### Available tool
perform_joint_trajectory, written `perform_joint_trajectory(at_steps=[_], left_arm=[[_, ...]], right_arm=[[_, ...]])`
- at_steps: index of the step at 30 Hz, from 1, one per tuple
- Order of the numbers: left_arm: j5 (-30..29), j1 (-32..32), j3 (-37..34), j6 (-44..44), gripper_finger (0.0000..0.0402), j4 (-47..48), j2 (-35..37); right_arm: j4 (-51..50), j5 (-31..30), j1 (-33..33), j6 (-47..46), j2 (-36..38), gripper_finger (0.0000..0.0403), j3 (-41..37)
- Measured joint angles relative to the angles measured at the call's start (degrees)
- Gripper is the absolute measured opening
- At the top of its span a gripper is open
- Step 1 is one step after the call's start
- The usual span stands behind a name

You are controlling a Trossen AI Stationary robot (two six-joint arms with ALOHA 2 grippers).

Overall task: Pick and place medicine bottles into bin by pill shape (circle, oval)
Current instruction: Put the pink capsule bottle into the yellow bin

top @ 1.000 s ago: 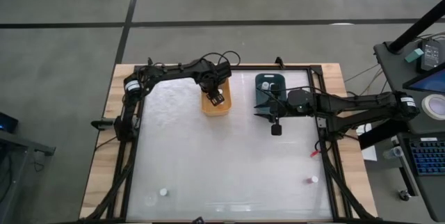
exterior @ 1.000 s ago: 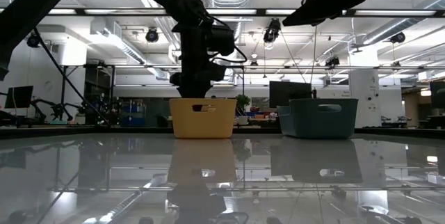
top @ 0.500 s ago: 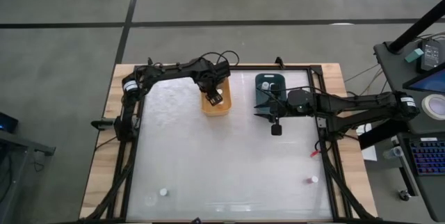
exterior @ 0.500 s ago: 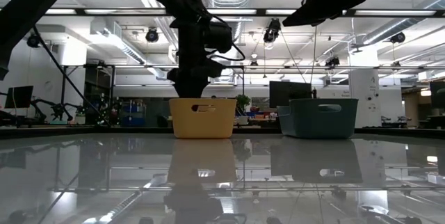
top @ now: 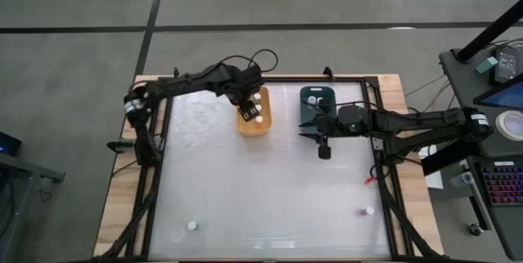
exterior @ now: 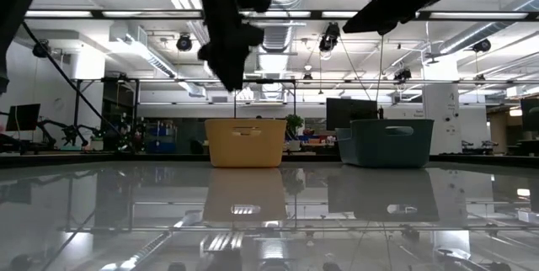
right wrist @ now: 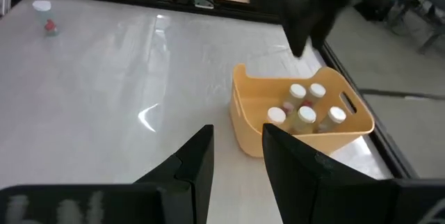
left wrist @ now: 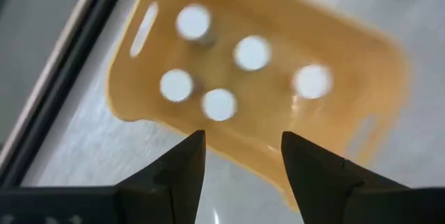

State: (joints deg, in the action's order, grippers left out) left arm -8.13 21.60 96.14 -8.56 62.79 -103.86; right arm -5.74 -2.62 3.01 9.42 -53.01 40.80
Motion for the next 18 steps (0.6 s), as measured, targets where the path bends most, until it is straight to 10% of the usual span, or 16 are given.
perform_joint_trajectory(at_steps=[18], left_arm=[[-3.30,-21.53,-13.68,9.80,0.0173,-29.11,17.71]], right_arm=[[-3.87,2.89,-0.15,-27.67,0.00,0.0114,0.00]])
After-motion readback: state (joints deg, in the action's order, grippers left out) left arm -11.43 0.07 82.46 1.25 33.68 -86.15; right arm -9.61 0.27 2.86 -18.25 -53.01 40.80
